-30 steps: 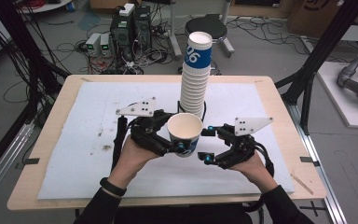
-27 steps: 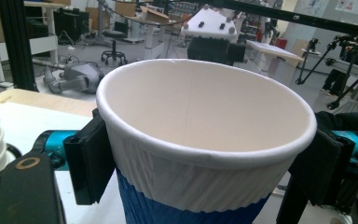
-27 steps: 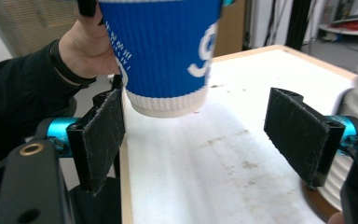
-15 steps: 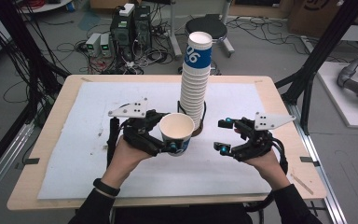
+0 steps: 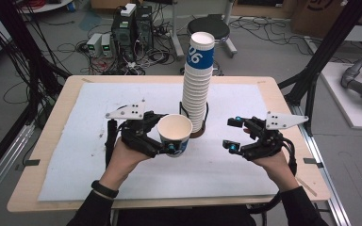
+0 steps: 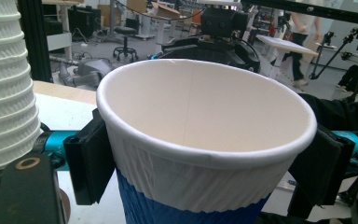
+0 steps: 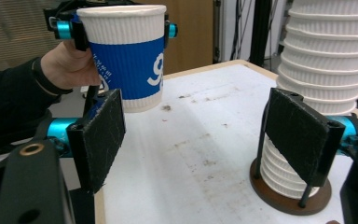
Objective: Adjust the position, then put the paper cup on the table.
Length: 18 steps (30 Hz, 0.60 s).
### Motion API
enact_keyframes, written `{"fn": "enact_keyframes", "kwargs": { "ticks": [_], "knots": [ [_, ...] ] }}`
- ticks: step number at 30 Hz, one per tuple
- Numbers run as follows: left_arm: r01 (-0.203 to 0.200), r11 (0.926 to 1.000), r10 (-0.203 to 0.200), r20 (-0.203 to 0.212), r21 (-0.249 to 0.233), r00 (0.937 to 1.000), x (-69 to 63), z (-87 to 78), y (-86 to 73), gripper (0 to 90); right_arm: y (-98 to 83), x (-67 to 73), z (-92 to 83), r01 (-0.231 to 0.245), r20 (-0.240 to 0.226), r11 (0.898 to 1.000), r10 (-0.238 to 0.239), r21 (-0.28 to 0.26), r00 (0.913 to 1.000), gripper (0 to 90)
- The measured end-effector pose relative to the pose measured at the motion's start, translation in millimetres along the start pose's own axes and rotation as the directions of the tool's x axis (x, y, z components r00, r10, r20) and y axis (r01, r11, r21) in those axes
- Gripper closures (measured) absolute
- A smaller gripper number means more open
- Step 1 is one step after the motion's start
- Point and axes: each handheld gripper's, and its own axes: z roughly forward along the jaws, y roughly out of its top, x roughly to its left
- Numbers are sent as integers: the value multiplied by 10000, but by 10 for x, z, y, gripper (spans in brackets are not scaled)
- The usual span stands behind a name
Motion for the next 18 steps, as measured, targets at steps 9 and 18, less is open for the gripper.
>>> {"fn": "enact_keyframes", "kwargs": {
  "ticks": [9,18],
  "knots": [
    [-76,10000,76,-10,22,10000,-9,2,6,187,11,-7,-36,36,91,10000,-35,-70,10000,208],
    [-171,9998,174,-358,80,9992,-7,-72,17,187,21,-33,-58,38,148,9999,-36,-146,9999,208]
  ]
}}
